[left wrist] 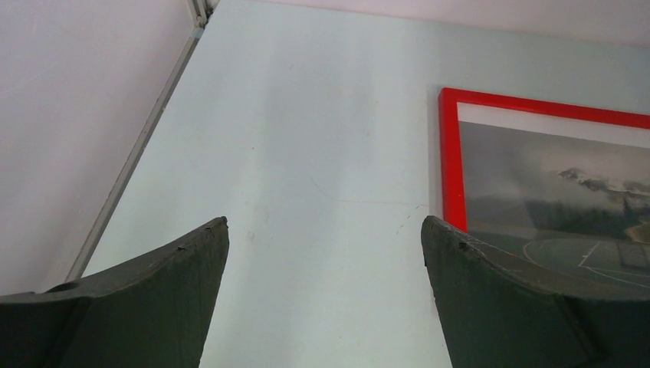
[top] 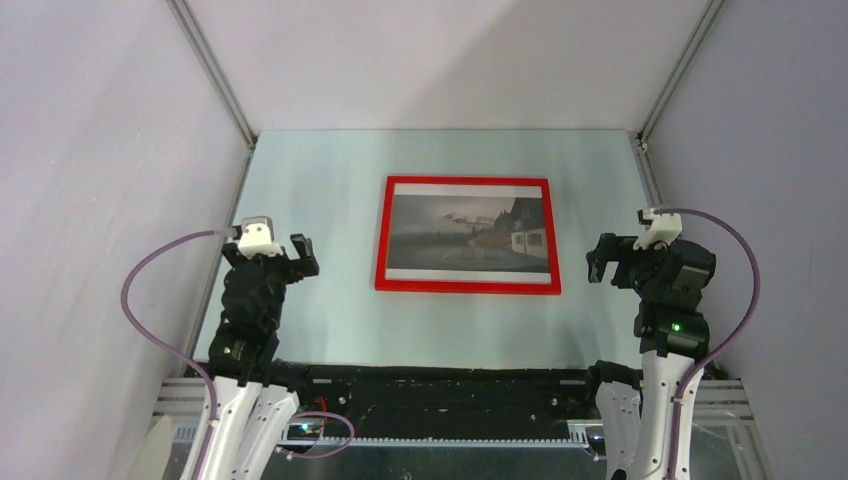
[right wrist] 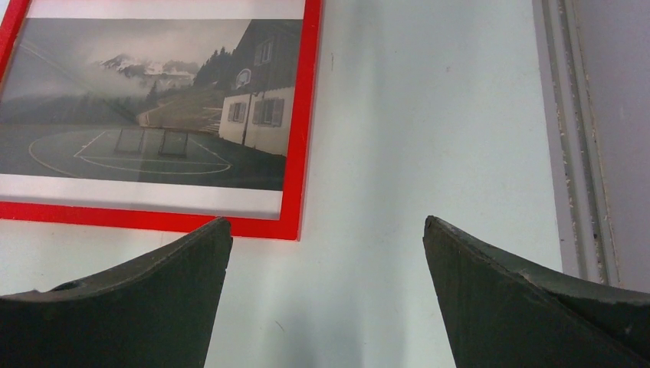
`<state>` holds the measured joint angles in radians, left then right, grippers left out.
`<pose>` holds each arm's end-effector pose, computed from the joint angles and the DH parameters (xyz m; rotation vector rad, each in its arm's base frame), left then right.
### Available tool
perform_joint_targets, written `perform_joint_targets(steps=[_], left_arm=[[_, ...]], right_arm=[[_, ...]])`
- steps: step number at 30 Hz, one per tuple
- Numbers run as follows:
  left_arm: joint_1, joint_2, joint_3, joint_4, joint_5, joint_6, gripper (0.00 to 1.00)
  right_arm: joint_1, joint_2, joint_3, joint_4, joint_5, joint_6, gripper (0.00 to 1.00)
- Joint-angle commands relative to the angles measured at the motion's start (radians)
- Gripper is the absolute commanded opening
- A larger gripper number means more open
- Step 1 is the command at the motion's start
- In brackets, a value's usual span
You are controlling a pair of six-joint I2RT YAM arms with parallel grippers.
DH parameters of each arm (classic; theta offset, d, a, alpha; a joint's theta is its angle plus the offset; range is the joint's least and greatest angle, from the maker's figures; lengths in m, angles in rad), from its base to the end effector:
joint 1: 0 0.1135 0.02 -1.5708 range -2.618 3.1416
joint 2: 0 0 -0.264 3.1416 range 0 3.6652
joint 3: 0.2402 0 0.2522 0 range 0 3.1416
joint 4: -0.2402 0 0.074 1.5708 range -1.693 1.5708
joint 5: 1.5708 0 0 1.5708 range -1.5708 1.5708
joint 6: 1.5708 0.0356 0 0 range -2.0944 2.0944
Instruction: Put the photo into the frame
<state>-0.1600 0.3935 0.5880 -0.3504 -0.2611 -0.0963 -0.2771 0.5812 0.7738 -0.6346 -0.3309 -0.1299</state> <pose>0.1120 -0.0088 0.3041 -0.1375 1.7160 0.0358 0.1240 -0.0232 0.3182 -0.0630 1.9870 0.0703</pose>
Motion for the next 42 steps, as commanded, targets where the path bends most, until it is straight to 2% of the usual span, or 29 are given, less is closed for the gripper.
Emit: perform_joint_targets(steps=[1,7,12,16,42], left_arm=[[0.011,0.059,0.038,0.059,-0.04,0.024,1.0],[0.011,0.152,0.072,0.078,-0.053,-0.011,1.0],[0.012,0.062,-0.042,0.192,-0.056,-0.004,1.0],[0.016,0.028,-0.079,0.208,-0.048,0.01,1.0],[0.034,0.002,-0.106,0.214,-0.036,0.026,0.98]], right_arm=[[-0.005,-0.011,-0.003,0.012,-0.021,-0.016,1.0],[-0.005,-0.023,-0.003,0.016,-0.002,-0.015,0.99],[-0.004,-0.024,-0.007,0.018,0.003,-0.017,0.99],[-0.004,-0.024,-0.007,0.015,0.003,-0.019,0.99],[-0.027,-0.02,-0.008,0.0,-0.049,-0.037,1.0]])
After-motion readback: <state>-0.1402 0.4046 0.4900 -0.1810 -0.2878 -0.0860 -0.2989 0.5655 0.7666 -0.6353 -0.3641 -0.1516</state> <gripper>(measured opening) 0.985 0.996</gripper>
